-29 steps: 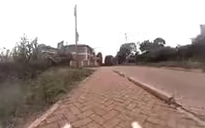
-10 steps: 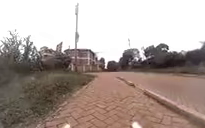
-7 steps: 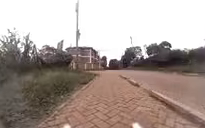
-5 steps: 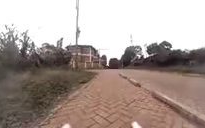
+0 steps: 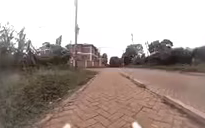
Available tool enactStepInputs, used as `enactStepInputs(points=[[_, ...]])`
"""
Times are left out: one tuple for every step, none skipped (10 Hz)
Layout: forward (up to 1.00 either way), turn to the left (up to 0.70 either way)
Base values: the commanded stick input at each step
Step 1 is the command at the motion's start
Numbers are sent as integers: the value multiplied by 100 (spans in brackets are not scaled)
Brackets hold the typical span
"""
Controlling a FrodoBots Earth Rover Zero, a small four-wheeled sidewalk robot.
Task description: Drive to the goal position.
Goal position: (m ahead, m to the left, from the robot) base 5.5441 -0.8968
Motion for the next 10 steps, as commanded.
enactStepInputs(points=[[70,6],[70,3],[70,3],[70,3],[70,3],[70,4],[70,3],[70,2],[70,3],[70,3]])
